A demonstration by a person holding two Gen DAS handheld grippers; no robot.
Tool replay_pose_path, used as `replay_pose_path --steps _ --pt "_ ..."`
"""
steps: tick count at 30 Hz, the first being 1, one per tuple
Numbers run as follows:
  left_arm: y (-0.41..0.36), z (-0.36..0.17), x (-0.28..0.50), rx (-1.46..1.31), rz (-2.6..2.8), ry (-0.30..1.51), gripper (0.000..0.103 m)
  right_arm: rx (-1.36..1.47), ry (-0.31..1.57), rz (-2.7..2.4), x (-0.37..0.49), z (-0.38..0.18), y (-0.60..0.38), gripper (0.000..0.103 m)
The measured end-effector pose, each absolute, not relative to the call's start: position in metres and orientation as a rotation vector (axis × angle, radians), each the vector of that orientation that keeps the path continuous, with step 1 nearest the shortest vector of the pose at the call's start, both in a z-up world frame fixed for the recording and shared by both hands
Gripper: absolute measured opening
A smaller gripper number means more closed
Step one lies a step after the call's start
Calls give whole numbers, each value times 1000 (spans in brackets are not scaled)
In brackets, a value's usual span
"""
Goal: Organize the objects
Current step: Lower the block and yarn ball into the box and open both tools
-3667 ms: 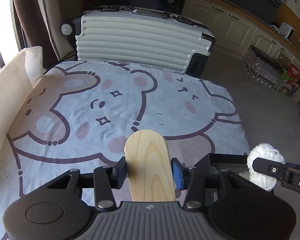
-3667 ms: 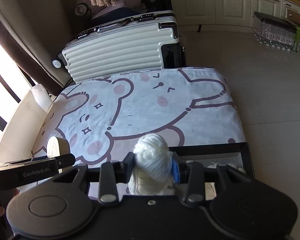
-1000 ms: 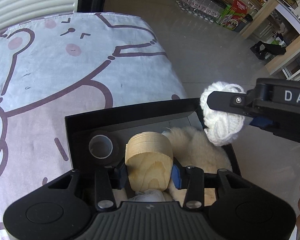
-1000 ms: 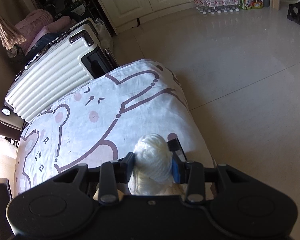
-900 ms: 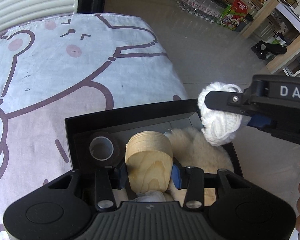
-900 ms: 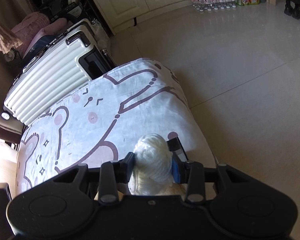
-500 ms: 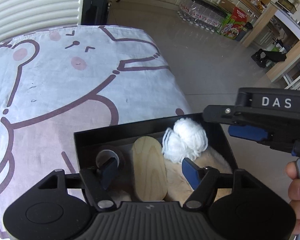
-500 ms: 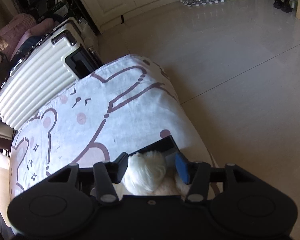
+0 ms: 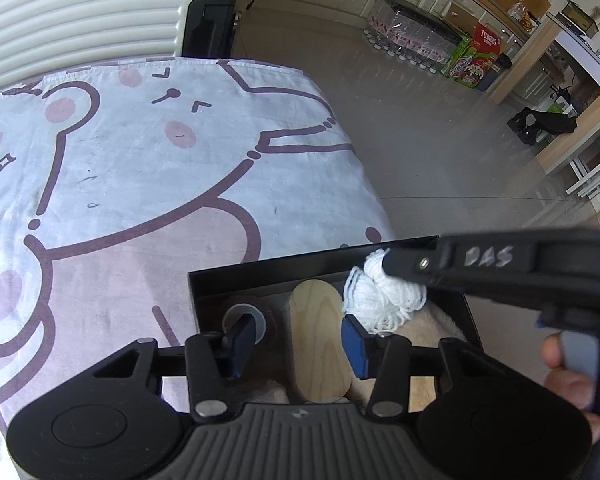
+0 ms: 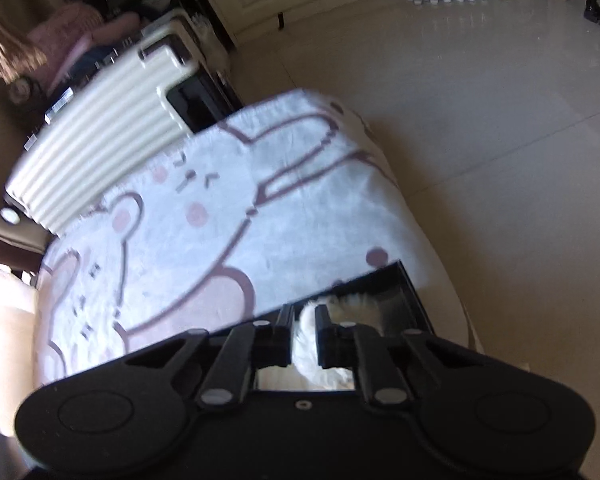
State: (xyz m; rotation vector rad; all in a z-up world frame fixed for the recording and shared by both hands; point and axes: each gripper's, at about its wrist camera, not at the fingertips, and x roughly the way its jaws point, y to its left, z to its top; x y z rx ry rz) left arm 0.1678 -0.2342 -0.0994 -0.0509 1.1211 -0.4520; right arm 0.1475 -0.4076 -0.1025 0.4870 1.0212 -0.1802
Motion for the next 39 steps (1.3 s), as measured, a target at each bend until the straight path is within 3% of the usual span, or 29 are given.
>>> replay_pose_path --steps 10,39 --pt "-220 -94 168 -46 -427 1111 46 352 1061 -234 148 -114 -401 10" --pt "-180 -34 116 7 -362 1008 47 271 908 -212 72 -25 -381 22"
